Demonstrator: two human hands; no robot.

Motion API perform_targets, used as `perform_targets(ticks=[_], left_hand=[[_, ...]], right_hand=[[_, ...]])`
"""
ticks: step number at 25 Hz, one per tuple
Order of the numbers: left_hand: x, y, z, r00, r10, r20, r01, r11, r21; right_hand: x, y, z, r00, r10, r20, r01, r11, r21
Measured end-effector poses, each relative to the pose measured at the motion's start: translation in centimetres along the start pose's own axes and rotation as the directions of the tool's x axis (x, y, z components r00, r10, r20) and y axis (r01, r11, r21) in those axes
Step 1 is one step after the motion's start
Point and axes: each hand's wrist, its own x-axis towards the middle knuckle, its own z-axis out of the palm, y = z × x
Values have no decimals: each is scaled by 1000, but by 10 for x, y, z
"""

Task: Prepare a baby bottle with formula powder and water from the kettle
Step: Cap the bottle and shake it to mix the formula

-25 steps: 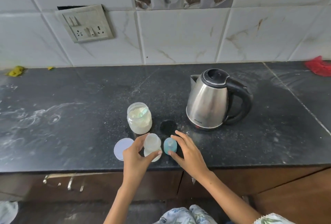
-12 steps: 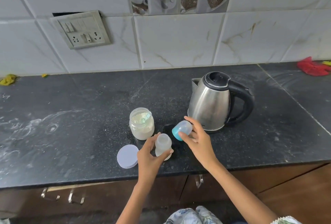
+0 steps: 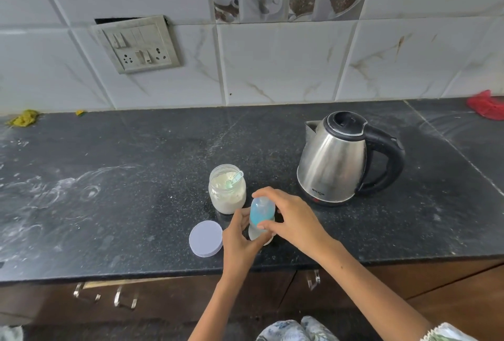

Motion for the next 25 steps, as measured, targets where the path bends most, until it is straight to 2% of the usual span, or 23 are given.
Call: perform_targets(ticks=[4,5,7,8,9,10,12,13,14,15,16,18,19,20,22,23,24,25], left_hand=[[1,0,0,1000,-4,-6,4,1000,-14],[1,0,0,1000,-9,-8,9,1000,-15],[1,-1,0,1000,-6,-12,6,1000,4],[1,-3,-1,1000,-1,-18,1,1000,18],[1,-3,-1,1000,2,-22,-1,1000,27],[1,-4,-1,1000,1,-23,0,1000,32],[1,-3,-1,1000,-19,-7,19,1000,18],[1,-4,0,1000,-28,-2,28,1000,12],[1,-4,0,1000,-31,-2,31,999,12],[1,-4,0,1000,-30,-4,30,999,12],[1,-3,0,1000,-29,-8,29,999,15],[2,-1,-1,1000,-15,-10,15,999,35],[2,-1,-1,1000,-5,-8,6,999,46],[2,-2,-1,1000,-5,-7,6,999,50],[2,-3,-2,1000,-22,-4,23,999,36],[3,-4,-1,1000,-27,0,27,999,32],[3,-6,-1,999,-32,5,32,999,33],[4,-6,-1,999,-37,7,37,999,32]], right_hand=[[6,-8,-7,997,14,76,-7,996,-86],[10,-10,-6,996,44,74,-31,985,-172],[16,-17,0,989,147,-34,-148,915,-376],[16,-19,5,981,176,-86,-196,889,-413],[14,-18,9,978,183,-95,-207,890,-406],[12,-15,11,981,187,-40,-189,917,-351],[5,-10,1,972,168,163,-161,985,-56],[3,-8,-5,969,115,219,-136,987,81],[1,-6,-7,975,60,213,-91,986,139],[1,-6,-4,987,36,158,-56,991,121],[3,-8,-1,996,50,73,-52,998,30],[11,-18,4,987,128,-95,-148,959,-242],[14,-19,7,981,152,-124,-185,929,-320],[15,-17,7,982,164,-95,-186,927,-325],[14,-7,1,974,197,114,-192,980,-60],[11,-1,-3,964,166,208,-184,981,68],[7,3,-4,966,121,229,-149,983,109],[5,5,-2,980,107,167,-121,990,73]])
